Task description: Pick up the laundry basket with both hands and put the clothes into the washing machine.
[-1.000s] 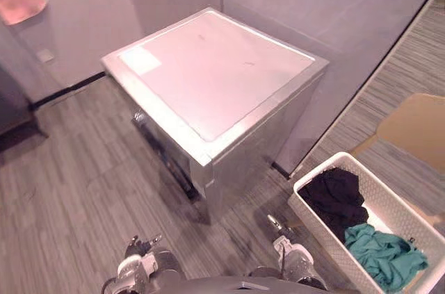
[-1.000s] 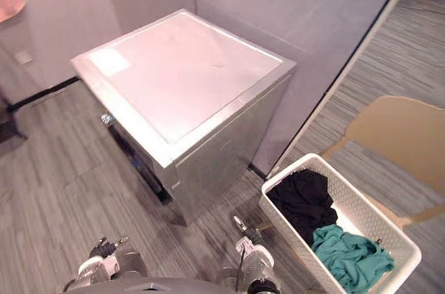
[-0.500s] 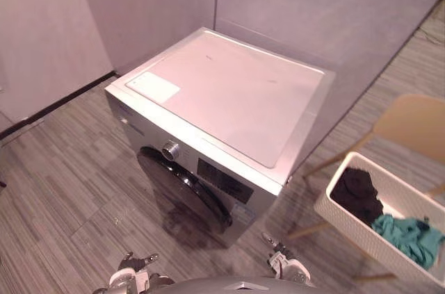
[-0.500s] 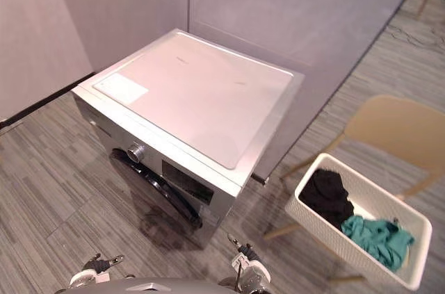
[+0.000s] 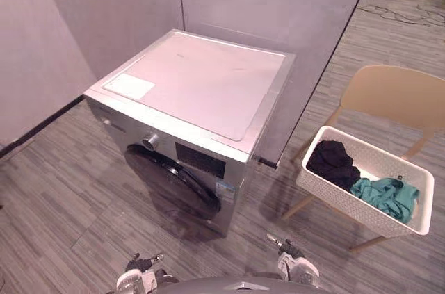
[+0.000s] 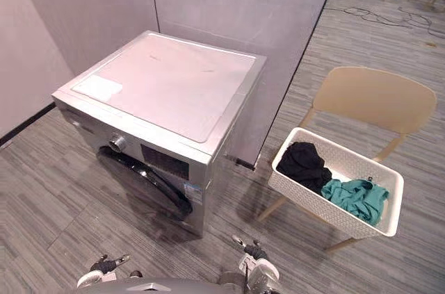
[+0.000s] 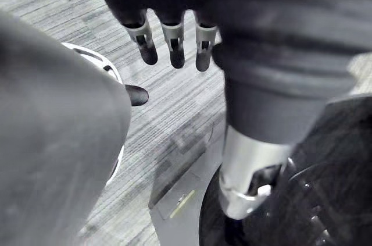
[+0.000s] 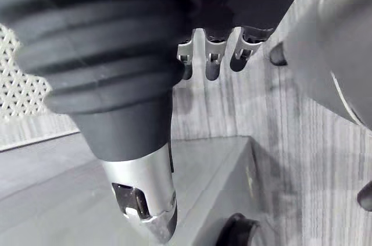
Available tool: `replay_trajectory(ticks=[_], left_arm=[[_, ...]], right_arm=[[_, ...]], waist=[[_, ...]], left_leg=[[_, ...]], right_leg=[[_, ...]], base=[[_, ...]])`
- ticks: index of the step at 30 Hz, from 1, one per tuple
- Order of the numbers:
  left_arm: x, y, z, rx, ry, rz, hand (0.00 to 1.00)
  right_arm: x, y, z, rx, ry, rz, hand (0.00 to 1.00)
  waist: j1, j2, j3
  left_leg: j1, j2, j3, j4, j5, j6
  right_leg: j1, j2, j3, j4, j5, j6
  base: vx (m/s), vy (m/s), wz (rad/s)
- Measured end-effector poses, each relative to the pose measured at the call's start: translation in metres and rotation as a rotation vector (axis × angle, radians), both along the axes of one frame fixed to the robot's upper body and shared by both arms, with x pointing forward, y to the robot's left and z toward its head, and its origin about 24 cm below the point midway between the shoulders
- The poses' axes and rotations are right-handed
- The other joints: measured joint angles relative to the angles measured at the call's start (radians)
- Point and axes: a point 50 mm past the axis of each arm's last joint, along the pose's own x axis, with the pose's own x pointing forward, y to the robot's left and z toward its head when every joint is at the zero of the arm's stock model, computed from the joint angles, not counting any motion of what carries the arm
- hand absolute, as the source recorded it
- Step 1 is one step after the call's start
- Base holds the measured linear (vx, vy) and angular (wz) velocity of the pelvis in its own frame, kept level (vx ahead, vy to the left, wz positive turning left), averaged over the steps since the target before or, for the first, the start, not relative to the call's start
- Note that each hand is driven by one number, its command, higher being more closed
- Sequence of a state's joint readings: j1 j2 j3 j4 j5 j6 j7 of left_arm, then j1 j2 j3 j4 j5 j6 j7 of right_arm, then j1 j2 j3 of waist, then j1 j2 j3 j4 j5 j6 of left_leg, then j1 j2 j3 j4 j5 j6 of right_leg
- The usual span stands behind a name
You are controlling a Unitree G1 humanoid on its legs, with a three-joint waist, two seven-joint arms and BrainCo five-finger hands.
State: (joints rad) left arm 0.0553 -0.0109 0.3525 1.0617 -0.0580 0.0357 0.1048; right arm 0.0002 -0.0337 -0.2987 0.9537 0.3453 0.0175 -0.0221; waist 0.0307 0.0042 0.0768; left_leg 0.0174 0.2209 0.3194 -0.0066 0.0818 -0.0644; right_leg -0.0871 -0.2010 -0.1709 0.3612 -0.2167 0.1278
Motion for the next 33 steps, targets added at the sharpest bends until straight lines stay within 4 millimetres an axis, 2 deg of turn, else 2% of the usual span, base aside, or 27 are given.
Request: replay_trajectory(ticks=[2, 3, 4, 6, 7, 9, 10, 12, 14, 15, 16, 17, 18, 19, 20, 22, 24, 27, 31, 33], left_arm=[[0.002, -0.001, 0.001, -0.003, -0.014, 0.012, 0.0], [0.003, -0.002, 0.001, -0.005, -0.02, 0.015, 0.0], [0.008, 0.0, 0.003, 0.001, -0.043, 0.024, 0.0], [0.012, 0.005, 0.006, 0.012, -0.067, 0.05, 0.0], [0.014, 0.006, 0.007, 0.015, -0.078, 0.051, 0.0], [0.014, 0.005, 0.007, 0.012, -0.081, 0.055, 0.0], [0.013, 0.005, 0.007, 0.011, -0.076, 0.058, 0.0], [0.011, 0.005, 0.006, 0.002, -0.076, 0.107, 0.0], [0.003, 0.006, 0.004, 0.002, -0.051, 0.119, 0.0], [0.001, 0.004, 0.002, -0.003, -0.036, 0.118, 0.0], [0.0, 0.003, 0.002, -0.005, -0.026, 0.115, 0.0], [-0.003, 0.001, 0.0, -0.003, 0.0, 0.082, 0.0], [-0.001, 0.006, 0.001, 0.018, 0.008, 0.036, 0.0], [0.004, 0.011, 0.003, 0.039, 0.009, -0.011, 0.0], [0.003, 0.012, 0.003, 0.047, 0.016, -0.032, 0.0], [0.008, 0.009, 0.003, 0.06, 0.014, -0.11, 0.0], [0.011, 0.009, 0.004, 0.076, 0.013, -0.161, 0.0], [0.007, 0.001, 0.002, 0.062, 0.029, -0.195, 0.0], [0.002, -0.001, 0.0, 0.052, 0.044, -0.192, 0.0], [0.002, 0.001, 0.0, 0.056, 0.041, -0.187, 0.0]], right_arm=[[0.004, 0.005, 0.002, -0.007, -0.011, 0.052, 0.0], [0.008, 0.007, 0.004, -0.01, -0.025, 0.073, 0.0], [0.016, 0.011, 0.008, -0.013, -0.058, 0.098, 0.0], [0.024, 0.023, 0.011, 0.015, -0.096, 0.121, 0.0], [0.03, 0.028, 0.013, 0.021, -0.109, 0.145, 0.0], [0.034, 0.028, 0.015, 0.006, -0.117, 0.164, 0.0], [0.035, 0.028, 0.016, 0.002, -0.123, 0.165, 0.0], [0.036, 0.027, 0.018, -0.005, -0.136, 0.163, 0.0], [0.032, 0.023, 0.018, -0.026, -0.136, 0.171, 0.0], [0.028, 0.019, 0.016, -0.039, -0.121, 0.175, 0.0], [0.026, 0.016, 0.015, -0.046, -0.112, 0.176, 0.0], [0.021, 0.012, 0.013, -0.051, -0.089, 0.176, 0.0], [0.019, 0.018, 0.011, -0.032, -0.079, 0.178, 0.0], [0.013, 0.022, 0.008, -0.013, -0.063, 0.179, 0.0], [0.011, 0.022, 0.006, -0.01, -0.053, 0.178, 0.0], [0.008, 0.018, 0.005, -0.016, -0.037, 0.179, 0.0], [0.011, 0.021, 0.005, -0.016, -0.043, 0.197, 0.0], [0.018, 0.022, 0.008, -0.056, -0.046, 0.293, 0.0], [0.02, 0.024, 0.009, -0.098, -0.04, 0.435, 0.0], [0.021, 0.027, 0.01, -0.105, -0.044, 0.506, 0.0]], waist=[[0.003, 0.0, 0.001], [0.006, 0.009, 0.003], [0.007, 0.006, 0.031], [0.008, 0.003, 0.059], [0.012, 0.01, 0.064], [0.014, 0.019, 0.069], [0.011, 0.011, 0.07], [0.014, 0.014, 0.075], [-0.01, 0.018, 0.071], [-0.022, 0.025, 0.066], [-0.027, 0.034, 0.059], [-0.042, 0.044, 0.026], [-0.046, 0.009, 0.027], [-0.05, -0.003, 0.024], [-0.05, -0.006, 0.022], [-0.053, 0.0, 0.02], [-0.052, 0.008, 0.017], [-0.053, 0.039, 0.023], [-0.056, 0.037, 0.024], [-0.047, 0.027, 0.03]], left_leg=[[-0.024, -0.005, -0.011, 0.011, 0.0, -0.001], [-0.043, -0.01, -0.017, 0.029, 0.0, -0.004], [-0.064, -0.011, -0.026, 0.079, -0.01, -0.024], [-0.123, -0.004, -0.031, 0.181, -0.032, -0.032], [-0.161, 0.003, -0.03, 0.241, -0.031, -0.028], [-0.164, 0.002, -0.042, 0.25, -0.017, -0.011], [-0.147, -0.008, -0.055, 0.212, 0.01, -0.001], [-0.148, 0.02, -0.043, 0.388, -0.104, 0.008], [-0.107, 0.071, -0.044, 0.567, -0.201, 0.009], [-0.068, 0.08, -0.044, 0.537, -0.227, 0.003], [-0.064, 0.067, -0.045, 0.478, -0.241, -0.024], [-0.043, 0.028, -0.036, 0.322, -0.269, -0.075], [-0.032, -0.021, -0.034, 0.228, -0.212, -0.074], [-0.006, -0.057, -0.052, 0.113, -0.142, -0.067], [0.006, -0.07, -0.065, 0.069, -0.117, -0.064], [0.023, -0.107, -0.1, -0.005, -0.069, -0.05], [0.044, -0.111, -0.107, -0.062, -0.033, -0.051], [0.045, -0.105, -0.12, -0.073, -0.016, -0.053], [0.05, -0.1, -0.112, -0.079, -0.011, -0.056], [0.053, -0.099, -0.096, -0.079, -0.011, -0.055]], right_leg=[[0.003, 0.011, 0.019, -0.039, 0.013, 0.0], [0.007, 0.012, 0.028, -0.051, 0.023, 0.001], [0.019, 0.006, 0.028, -0.058, 0.031, 0.002], [0.022, -0.003, 0.017, -0.057, 0.045, 0.005], [0.025, -0.004, 0.002, -0.059, 0.048, 0.0], [0.041, -0.009, -0.014, -0.061, 0.045, -0.006], [0.055, -0.037, -0.036, -0.065, 0.049, -0.011], [0.076, -0.058, -0.054, -0.068, 0.075, 0.003], [0.106, -0.067, -0.054, -0.103, 0.098, 0.017], [0.113, -0.066, -0.054, -0.143, 0.123, 0.027], [0.112, -0.06, -0.055, -0.169, 0.14, 0.032], [0.099, -0.054, -0.06, -0.231, 0.172, 0.033], [0.087, -0.071, -0.048, -0.265, 0.185, 0.028], [0.09, -0.046, -0.053, -0.277, 0.199, 0.022], [0.101, -0.029, -0.067, -0.291, 0.2, 0.02], [0.133, -0.045, -0.081, -0.326, 0.215, 0.011], [0.129, -0.044, -0.091, -0.322, 0.213, 0.013], [0.127, -0.038, -0.091, -0.32, 0.213, 0.028], [0.129, -0.035, -0.087, -0.319, 0.218, 0.042], [0.121, -0.035, -0.069, -0.32, 0.221, 0.042]], base=[[-0.03, 0.041, 0.27], [0.03, 0.067, 0.29], [0.0, 0.106, 0.33], [-0.04, 0.074, 0.37], [-0.04, 0.024, 0.38], [-0.08, 0.021, 0.35], [-0.09, 0.032, 0.25], [-0.06, 0.041, 0.04], [-0.09, 0.12, -0.05], [-0.08, 0.199, 0.02], [-0.03, 0.229, 0.2], [0.01, 0.173, 0.37], [0.07, 0.192, 0.57], [0.06, 0.106, 0.56], [0.05, 0.115, 0.62], [0.0, 0.097, 0.54], [-0.06, 0.017, 0.23], [-0.07, -0.039, 0.03], [-0.08, -0.017, -0.03], [-0.07, 0.015, -0.18]])
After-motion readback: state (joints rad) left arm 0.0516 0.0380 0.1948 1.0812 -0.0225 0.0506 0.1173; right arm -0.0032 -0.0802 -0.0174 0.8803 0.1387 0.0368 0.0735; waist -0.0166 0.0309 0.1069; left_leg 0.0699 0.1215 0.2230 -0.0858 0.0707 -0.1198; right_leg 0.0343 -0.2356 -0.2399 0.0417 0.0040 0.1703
